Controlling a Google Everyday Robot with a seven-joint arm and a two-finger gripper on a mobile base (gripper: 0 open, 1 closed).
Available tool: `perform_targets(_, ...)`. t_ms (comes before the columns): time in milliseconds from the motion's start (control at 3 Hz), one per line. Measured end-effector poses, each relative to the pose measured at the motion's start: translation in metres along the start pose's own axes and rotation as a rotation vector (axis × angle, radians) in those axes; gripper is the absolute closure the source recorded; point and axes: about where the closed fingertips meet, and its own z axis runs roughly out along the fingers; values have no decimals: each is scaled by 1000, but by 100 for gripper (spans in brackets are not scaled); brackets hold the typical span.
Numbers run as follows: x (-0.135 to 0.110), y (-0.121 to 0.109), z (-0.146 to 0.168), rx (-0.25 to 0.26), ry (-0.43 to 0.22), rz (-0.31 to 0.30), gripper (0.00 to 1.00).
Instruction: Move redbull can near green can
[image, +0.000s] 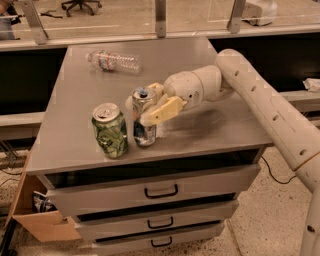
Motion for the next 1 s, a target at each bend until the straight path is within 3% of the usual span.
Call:
perform_targets(333,3,2,2,-2,-1,-7,0)
perform_targets(667,5,4,3,3,-3,-12,0)
perform_targets(1000,-10,7,-11,52,42,-27,0)
